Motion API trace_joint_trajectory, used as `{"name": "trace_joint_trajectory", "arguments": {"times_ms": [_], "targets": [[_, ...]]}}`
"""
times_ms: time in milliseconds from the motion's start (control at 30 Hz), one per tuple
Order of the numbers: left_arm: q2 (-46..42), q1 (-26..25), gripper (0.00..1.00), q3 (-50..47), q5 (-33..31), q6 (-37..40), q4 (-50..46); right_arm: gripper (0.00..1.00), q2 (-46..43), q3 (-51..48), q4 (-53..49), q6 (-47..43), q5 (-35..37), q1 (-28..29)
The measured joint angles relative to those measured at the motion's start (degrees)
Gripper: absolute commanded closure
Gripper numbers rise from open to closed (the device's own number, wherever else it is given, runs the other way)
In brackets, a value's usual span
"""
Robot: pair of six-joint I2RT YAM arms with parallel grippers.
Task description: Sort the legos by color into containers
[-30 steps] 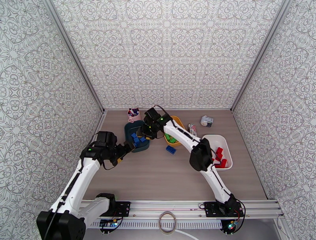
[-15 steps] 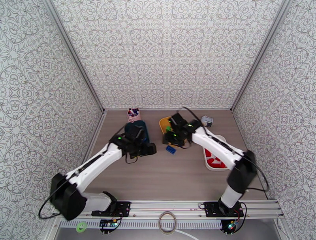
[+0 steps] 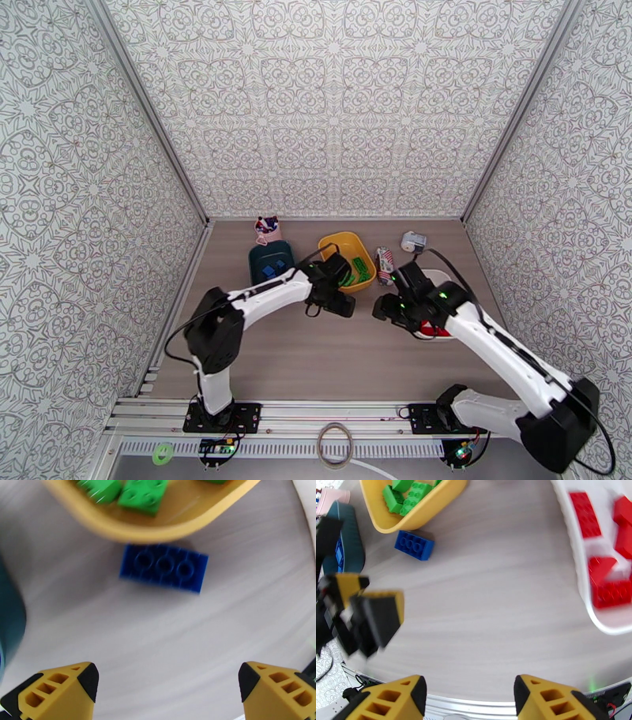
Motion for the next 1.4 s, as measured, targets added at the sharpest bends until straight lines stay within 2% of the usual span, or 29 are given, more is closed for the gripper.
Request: {"name": "trace_joint_trajectory", "arguments": {"times_ms": [267,567,900,1100,1400], "targets": [[7.82,-0.11,0.01,6.23,-3.19,6.34,1.20,0.36,-5.29,-0.72,-5.92,1.79,1.09,-0.11],[12.33,-0.11,0.06,8.46,-4.39,9.20,2.25,0.36,-5.42,-0.04,-9.62,1.81,1.70,-0.37],[15.10,-0.26,0.22,11.61,-5.53,9.62,2.40,0.37,-2.32,1.68,-9.88,1.64,1.70,-0.39],[15.10,-0.39,0.40,11.63,-5.86,9.38,2.47,0.37,-0.07,3.08,-9.70,1.31,1.68,-0.48],[10.95,-2.32,0.47,6.62,-6.56,6.67,3.13,0.38,2.91,4.22,-7.74,0.31,1.49,-0.48]]}}
